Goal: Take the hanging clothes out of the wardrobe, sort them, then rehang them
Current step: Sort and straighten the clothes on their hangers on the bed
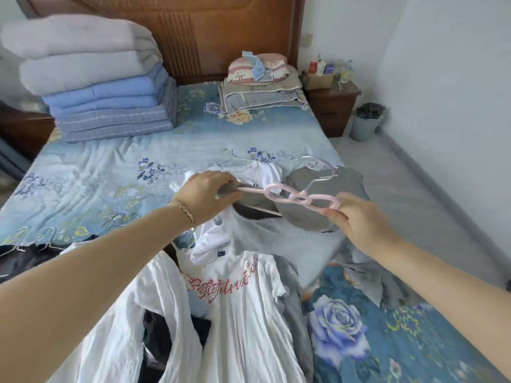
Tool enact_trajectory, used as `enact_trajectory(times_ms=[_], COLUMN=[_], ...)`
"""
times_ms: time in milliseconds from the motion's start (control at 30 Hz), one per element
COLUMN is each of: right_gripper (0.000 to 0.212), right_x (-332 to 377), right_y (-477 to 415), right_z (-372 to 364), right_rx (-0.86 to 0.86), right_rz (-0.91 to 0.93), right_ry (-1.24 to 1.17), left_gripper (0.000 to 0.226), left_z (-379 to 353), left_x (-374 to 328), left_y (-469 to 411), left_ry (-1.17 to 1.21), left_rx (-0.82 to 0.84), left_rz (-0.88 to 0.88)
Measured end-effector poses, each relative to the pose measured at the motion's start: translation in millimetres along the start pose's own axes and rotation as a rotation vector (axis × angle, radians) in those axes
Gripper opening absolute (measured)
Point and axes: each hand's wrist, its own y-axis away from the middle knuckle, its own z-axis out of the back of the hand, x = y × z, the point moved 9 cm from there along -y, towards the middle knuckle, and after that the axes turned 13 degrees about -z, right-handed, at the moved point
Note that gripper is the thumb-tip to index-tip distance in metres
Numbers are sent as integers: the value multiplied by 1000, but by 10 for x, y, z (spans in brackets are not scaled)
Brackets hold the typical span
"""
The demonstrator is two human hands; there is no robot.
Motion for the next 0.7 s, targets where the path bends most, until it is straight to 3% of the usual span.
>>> enact_trajectory(times_ms=[133, 200, 267, 333, 467, 600, 700], right_gripper=[37, 34, 50, 53, 24, 20, 9], right_x=[188, 116, -72, -269, -504, -686, -880], right_y=[145, 184, 243, 278, 213, 151, 136], right_z=[302, 406, 461, 461, 418, 312, 235], right_rx=[33, 80, 180, 290, 362, 459, 539], right_rz=[-57, -167, -284, -348, -338, -384, -323], right_ry=[20, 54, 65, 52, -109, -351, -350], left_gripper=[74, 64, 46, 39, 26, 27, 24], left_z=[119, 208, 245, 259, 207, 17, -204], left_x=[-319, -366, -347, -328, -296, -287, -291], left_y=[127, 222, 323, 404, 478, 504, 562], left_ry=[-120, -132, -103, -87, -60, -29, -13], left_rx=[6, -47, -70, -85, -85, -62, -58], left_rz=[-83, -23, 42, 75, 132, 179, 255])
